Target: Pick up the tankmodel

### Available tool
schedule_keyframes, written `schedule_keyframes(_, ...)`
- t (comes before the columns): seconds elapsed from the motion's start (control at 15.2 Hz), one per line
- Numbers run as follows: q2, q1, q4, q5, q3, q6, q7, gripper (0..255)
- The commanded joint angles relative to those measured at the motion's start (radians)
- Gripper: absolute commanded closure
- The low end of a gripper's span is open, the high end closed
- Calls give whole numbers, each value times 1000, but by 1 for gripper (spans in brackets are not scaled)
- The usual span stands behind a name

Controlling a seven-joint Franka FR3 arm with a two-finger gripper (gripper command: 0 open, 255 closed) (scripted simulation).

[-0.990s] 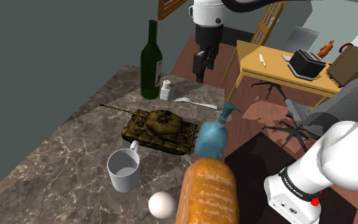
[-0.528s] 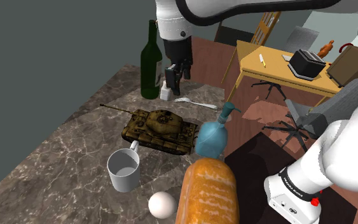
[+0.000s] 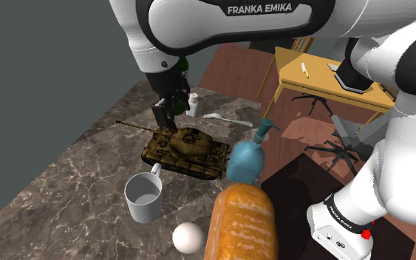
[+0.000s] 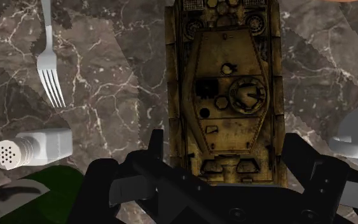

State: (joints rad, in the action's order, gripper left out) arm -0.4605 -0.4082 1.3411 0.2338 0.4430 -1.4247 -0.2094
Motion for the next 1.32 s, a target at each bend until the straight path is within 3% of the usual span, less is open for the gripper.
schedule_keyframes(0.0,-53,-27,-54,15,2,18,-4,0)
schedule_keyframes(0.59,-60,-17,39,18,-1,-79,-15,0)
schedule_keyframes(0.66,-60,-17,38,19,-1,-78,-15,255)
schedule_keyframes(1.25,-60,-17,39,18,-1,-79,-15,255)
